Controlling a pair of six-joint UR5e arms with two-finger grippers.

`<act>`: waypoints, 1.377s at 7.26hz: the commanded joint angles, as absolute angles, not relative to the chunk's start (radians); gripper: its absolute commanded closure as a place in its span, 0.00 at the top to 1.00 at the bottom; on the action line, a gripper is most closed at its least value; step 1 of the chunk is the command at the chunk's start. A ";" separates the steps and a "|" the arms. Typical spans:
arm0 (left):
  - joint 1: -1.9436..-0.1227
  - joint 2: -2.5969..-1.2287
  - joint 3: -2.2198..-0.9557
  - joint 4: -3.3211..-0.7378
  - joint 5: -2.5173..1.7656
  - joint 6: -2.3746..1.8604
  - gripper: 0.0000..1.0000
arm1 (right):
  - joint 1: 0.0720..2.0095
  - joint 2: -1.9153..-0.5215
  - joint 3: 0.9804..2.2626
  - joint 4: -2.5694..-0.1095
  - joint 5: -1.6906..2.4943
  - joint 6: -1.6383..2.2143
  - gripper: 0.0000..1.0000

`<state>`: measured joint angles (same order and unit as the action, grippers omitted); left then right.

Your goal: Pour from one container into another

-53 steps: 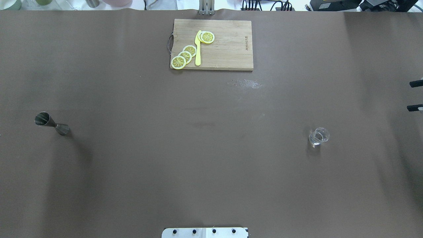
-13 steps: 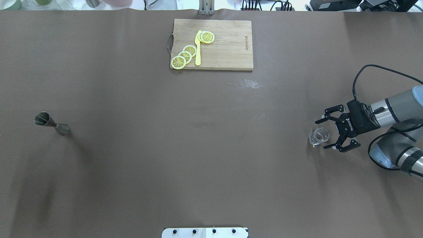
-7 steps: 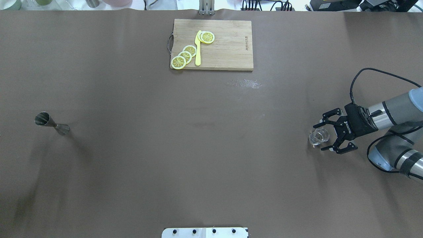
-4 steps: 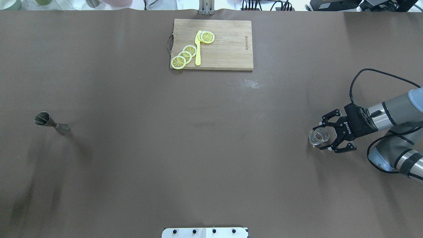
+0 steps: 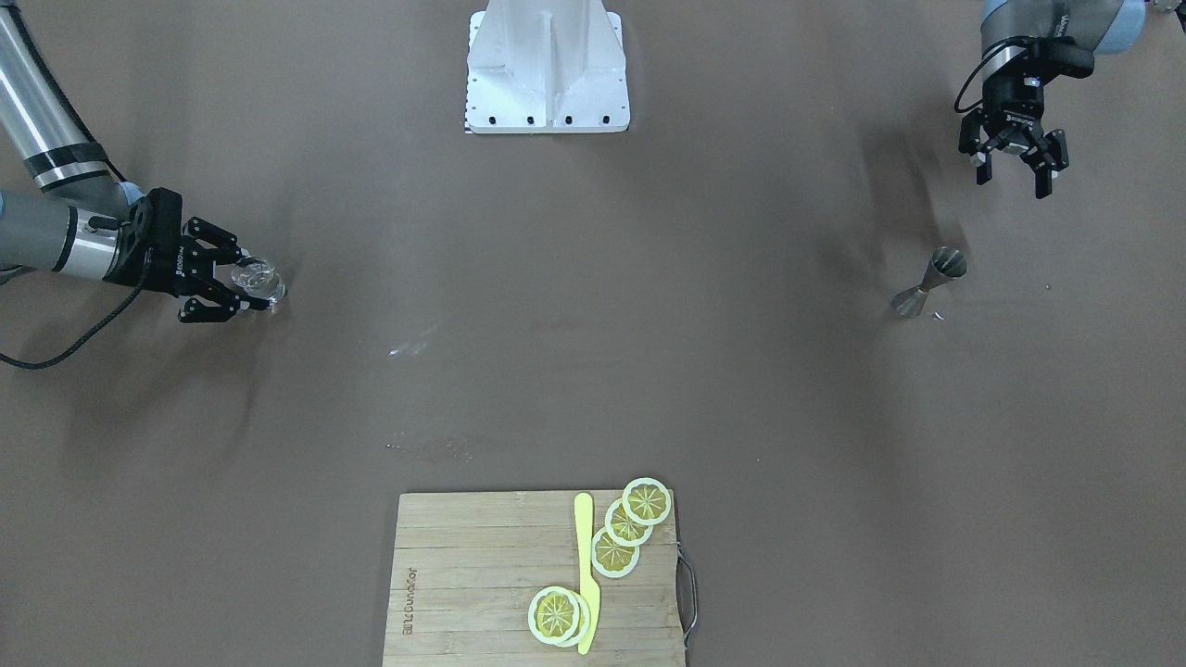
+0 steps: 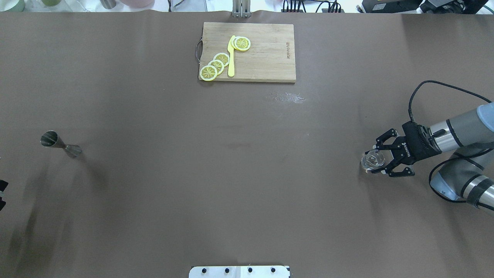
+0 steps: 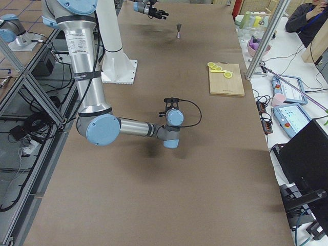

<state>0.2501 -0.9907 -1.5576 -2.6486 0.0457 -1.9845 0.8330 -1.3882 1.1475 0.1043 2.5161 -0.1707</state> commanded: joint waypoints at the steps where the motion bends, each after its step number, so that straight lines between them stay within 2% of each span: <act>1: 0.218 -0.992 -1.572 -2.566 -0.033 -2.028 0.98 | 0.834 -1.390 1.149 0.104 2.519 -0.172 0.34; 2: 0.216 -0.996 -1.578 -2.545 -0.055 -2.036 0.98 | 0.834 -1.391 1.149 0.104 2.520 -0.170 0.26; 4: 0.171 -1.015 -1.598 -2.496 -0.176 -2.034 0.98 | 0.850 -1.393 1.157 0.103 2.523 -0.170 0.03; 5: 0.149 -1.032 -1.624 -2.399 -0.182 -2.037 0.98 | 0.867 -1.393 1.161 0.103 2.526 -0.169 0.00; 8: 0.092 -1.095 -1.683 -2.329 -0.189 -2.034 0.98 | 0.940 -1.385 1.175 0.097 2.530 -0.170 0.00; 10: 0.086 -1.135 -1.703 -2.187 -0.189 -2.037 0.98 | 0.986 -1.382 1.184 0.071 2.540 -0.176 0.00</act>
